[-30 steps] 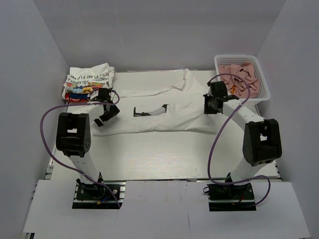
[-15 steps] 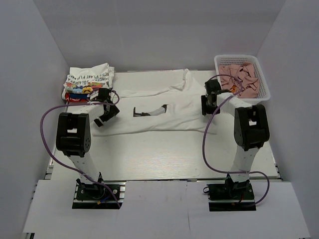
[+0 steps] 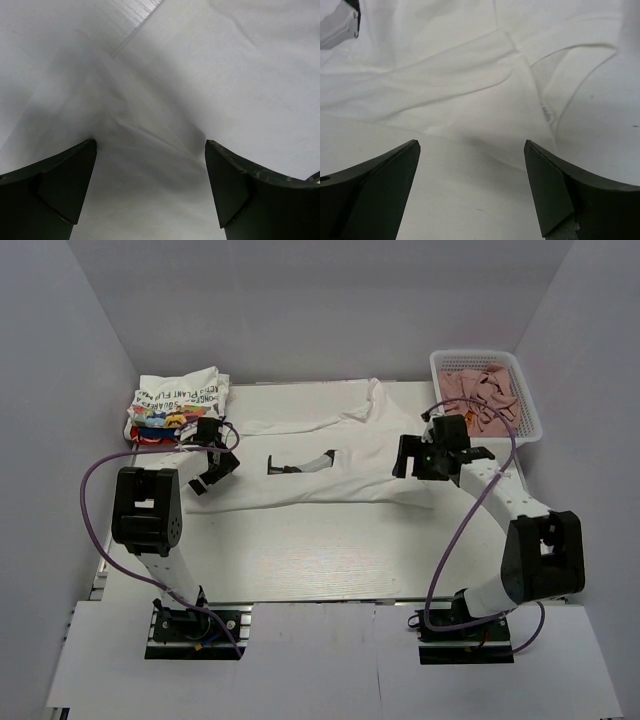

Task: Fold and stack the t-shirts
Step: Fold the flattened tshirt in 1/3 of the way

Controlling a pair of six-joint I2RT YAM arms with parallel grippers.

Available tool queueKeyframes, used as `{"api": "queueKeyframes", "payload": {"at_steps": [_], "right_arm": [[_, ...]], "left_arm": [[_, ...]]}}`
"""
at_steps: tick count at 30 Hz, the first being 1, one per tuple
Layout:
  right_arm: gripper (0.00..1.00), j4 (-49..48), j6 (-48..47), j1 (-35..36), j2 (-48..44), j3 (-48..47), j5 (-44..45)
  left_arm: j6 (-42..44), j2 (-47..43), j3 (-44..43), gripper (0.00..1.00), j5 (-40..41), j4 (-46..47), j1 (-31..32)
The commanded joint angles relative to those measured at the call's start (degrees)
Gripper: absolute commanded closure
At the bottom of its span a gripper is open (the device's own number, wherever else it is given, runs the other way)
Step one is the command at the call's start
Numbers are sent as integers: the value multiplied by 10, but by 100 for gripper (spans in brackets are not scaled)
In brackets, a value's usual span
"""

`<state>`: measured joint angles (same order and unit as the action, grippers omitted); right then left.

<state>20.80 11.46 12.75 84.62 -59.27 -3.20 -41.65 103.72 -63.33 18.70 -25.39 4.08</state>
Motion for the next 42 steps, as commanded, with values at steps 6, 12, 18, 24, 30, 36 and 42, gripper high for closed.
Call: {"api": "queueKeyframes", "payload": {"at_steps": [6, 12, 18, 24, 30, 36, 42], "right_arm": [[10, -81, 83, -20, 86, 50, -67], [10, -89, 132, -72, 131, 102, -94], [10, -61, 165, -106, 51, 218, -122], [10, 6, 181, -113, -114, 313, -110], [10, 100, 198, -108, -255, 357, -84], [10, 100, 182, -106, -315, 287, -62], [10, 67, 155, -97, -275, 151, 29]], "left_arm": [[-10, 15, 36, 0, -28, -40, -10], [-15, 15, 36, 0, -19, -55, -10], [-31, 4, 70, 0, -38, -76, -5], [-41, -102, 176, 0, -95, -49, 7], [-47, -255, 261, 0, -126, -74, 23], [-47, -334, 226, 0, -83, -92, 23], [-53, -244, 109, 0, -27, -81, 8]]}}
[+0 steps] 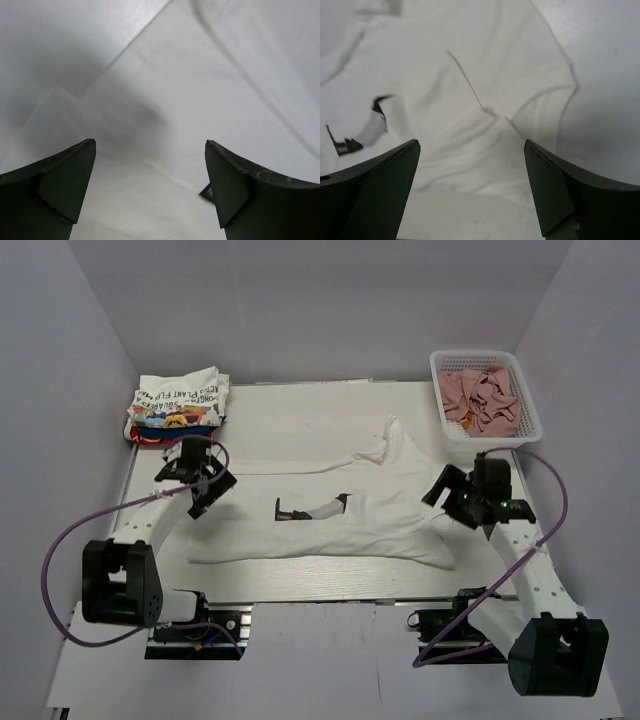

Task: Fold and stack the t-shirts
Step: Fold the flattened tshirt in 1/3 of the way, then grap the side of the flattened tshirt furthest away from the robot with both arms

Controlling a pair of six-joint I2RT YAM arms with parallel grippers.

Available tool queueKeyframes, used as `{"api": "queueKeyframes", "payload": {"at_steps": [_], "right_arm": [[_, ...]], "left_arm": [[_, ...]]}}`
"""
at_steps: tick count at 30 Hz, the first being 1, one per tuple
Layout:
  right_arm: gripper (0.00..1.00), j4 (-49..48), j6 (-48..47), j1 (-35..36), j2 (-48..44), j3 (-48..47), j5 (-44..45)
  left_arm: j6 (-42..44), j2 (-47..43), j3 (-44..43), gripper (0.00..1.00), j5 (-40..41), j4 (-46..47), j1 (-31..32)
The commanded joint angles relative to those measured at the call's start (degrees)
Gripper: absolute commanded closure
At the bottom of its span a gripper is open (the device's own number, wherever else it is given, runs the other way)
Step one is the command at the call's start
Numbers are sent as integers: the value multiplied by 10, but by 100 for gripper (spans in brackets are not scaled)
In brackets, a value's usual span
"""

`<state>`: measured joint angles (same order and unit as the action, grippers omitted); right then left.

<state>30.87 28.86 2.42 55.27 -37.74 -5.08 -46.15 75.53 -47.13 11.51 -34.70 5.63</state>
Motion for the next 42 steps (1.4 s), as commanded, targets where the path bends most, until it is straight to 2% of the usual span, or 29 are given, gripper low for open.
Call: {"api": "queueKeyframes", "payload": {"at_steps": [1, 9, 16, 25, 28, 29, 31, 32, 34, 36, 40, 42], "right_arm": [[10, -47, -22, 7, 37, -83, 48], [10, -100, -24, 22, 179, -167, 48], [10, -118, -28, 31, 240, -194, 71], [10, -110, -38, 30, 276, -219, 89], [10, -107, -44, 31, 281, -225, 96], [10, -110, -43, 31, 282, -226, 97], [10, -113, -45, 30, 292, -228, 96], [10, -111, -43, 30, 295, -233, 95], [10, -108, -45, 33, 303, -236, 88], [10, -108, -48, 33, 310, -243, 85], [10, -107, -54, 33, 320, -256, 85], [10, -110, -60, 40, 335, -277, 82]], "left_arm": [[-17, 58, -67, 0, 54, 12, -7], [-25, 217, -213, 0, 85, -2, -12], [-25, 283, -255, 8, 110, 5, -12], [-25, 352, -313, 25, 89, 24, -18], [-31, 358, -320, 34, 89, 30, -18], [-31, 358, -320, 42, 94, 35, -18], [-31, 350, -320, 50, 94, 43, -23], [-31, 345, -320, 62, 94, 48, -23], [-24, 345, -320, 77, 99, 54, -23], [-16, 357, -345, 100, 105, 42, -23], [-10, 370, -361, 100, 97, 20, -28], [-4, 358, -340, 100, 77, 42, -28]]}}
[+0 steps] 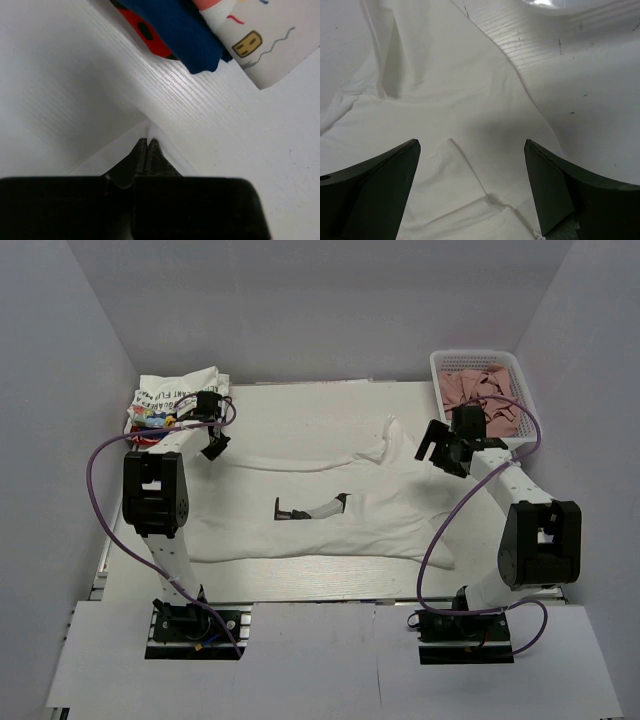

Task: Fold and stack the t-shirts
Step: Grap the side of the flattened tshirt furthest away from the robot with both arms, then fold the other side of the tshirt into a rectangle

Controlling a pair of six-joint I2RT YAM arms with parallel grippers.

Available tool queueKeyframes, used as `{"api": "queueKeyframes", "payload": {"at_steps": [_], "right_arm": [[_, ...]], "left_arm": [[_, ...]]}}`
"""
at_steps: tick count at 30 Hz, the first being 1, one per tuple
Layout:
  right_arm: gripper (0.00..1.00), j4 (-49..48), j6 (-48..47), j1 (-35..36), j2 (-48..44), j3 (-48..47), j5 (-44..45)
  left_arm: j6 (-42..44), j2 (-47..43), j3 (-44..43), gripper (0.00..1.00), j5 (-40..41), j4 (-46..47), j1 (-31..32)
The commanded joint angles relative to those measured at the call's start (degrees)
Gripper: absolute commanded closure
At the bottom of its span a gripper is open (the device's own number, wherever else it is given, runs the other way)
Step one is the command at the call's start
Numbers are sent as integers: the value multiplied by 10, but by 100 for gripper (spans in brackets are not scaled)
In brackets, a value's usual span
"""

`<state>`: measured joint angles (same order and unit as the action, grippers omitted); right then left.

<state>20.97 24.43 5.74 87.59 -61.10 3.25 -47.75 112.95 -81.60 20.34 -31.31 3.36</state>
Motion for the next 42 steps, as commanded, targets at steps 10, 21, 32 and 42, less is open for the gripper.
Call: {"api": "queueKeyframes", "payload": {"at_steps": [10, 21, 32, 42], "right_arm": [[10, -20, 25, 60, 197, -248, 4], [19, 44, 16, 107, 426, -485, 59], [100, 79, 14, 107, 490, -570, 120], [100, 28, 18, 111, 220, -255, 213]], "left_arm": [[17, -54, 46, 100, -28, 20, -5], [17, -54, 51, 100, -33, 25, -5], [22, -59, 51, 100, -21, 23, -5], [22, -103, 82, 100, -27, 18, -5]]}}
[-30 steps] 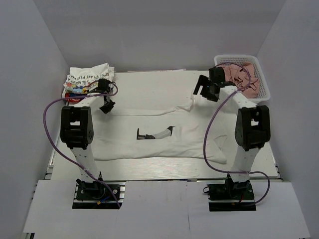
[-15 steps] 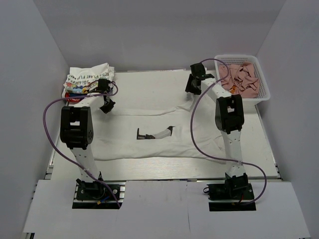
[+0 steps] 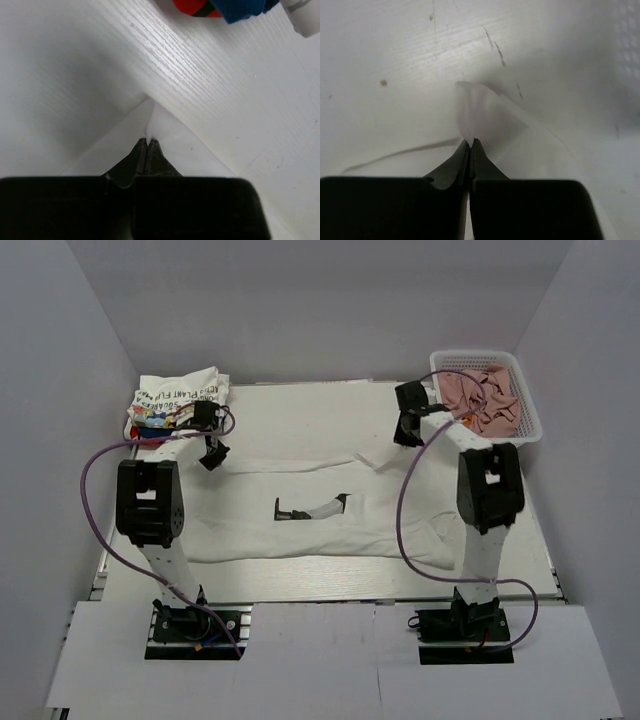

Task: Fold and stack the t-shirts
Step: Fold the other side of the tshirt into a rectangle

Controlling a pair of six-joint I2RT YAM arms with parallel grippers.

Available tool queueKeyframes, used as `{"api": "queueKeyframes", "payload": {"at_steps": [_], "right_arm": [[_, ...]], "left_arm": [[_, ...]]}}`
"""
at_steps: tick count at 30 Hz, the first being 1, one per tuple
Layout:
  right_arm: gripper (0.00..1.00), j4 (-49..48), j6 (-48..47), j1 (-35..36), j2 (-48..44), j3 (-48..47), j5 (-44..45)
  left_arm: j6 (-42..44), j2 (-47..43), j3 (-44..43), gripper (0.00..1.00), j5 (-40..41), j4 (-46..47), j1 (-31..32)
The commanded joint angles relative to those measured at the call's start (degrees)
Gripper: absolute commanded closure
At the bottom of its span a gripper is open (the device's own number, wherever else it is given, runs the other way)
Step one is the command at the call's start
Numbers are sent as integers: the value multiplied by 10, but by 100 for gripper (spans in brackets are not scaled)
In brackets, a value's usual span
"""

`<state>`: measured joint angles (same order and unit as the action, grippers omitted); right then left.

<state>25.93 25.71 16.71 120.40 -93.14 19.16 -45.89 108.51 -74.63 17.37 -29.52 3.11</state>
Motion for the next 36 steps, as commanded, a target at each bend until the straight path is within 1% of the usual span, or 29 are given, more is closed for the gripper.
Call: {"api": "queueKeyframes", "payload": {"at_steps": [1, 2, 3, 4, 5, 6, 7, 8, 9, 10, 11, 12, 13, 16, 17, 22, 27, 31, 34, 36], "right_arm": [[100, -32, 7, 3, -145, 84, 48], [100, -36, 7, 4, -180, 124, 45], [100, -37, 8, 5, -209, 140, 41], [100, -25, 14, 6, -222, 177, 42], [100, -18, 18, 6, -235, 186, 41], [100, -10, 34, 10, -271, 196, 36], [100, -8, 39, 11, -285, 231, 34], [100, -6, 40, 13, -299, 242, 29], [100, -2, 49, 16, -340, 252, 19], [100, 3, 50, 17, -353, 280, 16], [100, 13, 56, 19, -365, 285, 17], [100, 26, 58, 22, -403, 299, 16], [100, 32, 65, 25, -413, 313, 18], [100, 67, 74, 39, -480, 336, 20], [100, 80, 74, 40, -490, 353, 20], [100, 154, 86, 62, -540, 365, 17], [100, 204, 89, 85, -557, 381, 15], [100, 209, 112, 106, -576, 411, 8], [100, 202, 141, 116, -591, 447, -1], [100, 182, 149, 123, -603, 489, -11]], "left_arm": [[4, -72, 12, 100, 3, 0, -3], [4, -80, 27, 100, -2, 0, -3], [4, -87, 33, 100, -2, -5, -3], [4, -96, 47, 100, -2, -5, -3], [4, -115, 55, 100, -2, -5, -3], [4, -124, 62, 100, -2, -5, -3], [4, -133, 77, 100, -2, -5, -3], [4, -142, 84, 100, 4, -5, -3], [4, -159, 89, 100, 4, -5, -3], [4, -165, 94, 100, 4, -5, -3], [4, -171, 102, 100, 10, -5, -3], [4, -171, 102, 100, 16, -11, -3], [4, -179, 102, 100, 16, -12, -3], [4, -184, 102, 100, 21, -25, -3], [4, -184, 102, 100, 21, -25, -3], [4, -202, 113, 100, 21, -38, -3], [4, -220, 124, 100, 27, -57, -3], [-9, -227, 130, 100, 27, -82, -3], [-14, -252, 168, 100, 38, -93, -3], [-14, -257, 194, 100, 46, -78, -3]]}}
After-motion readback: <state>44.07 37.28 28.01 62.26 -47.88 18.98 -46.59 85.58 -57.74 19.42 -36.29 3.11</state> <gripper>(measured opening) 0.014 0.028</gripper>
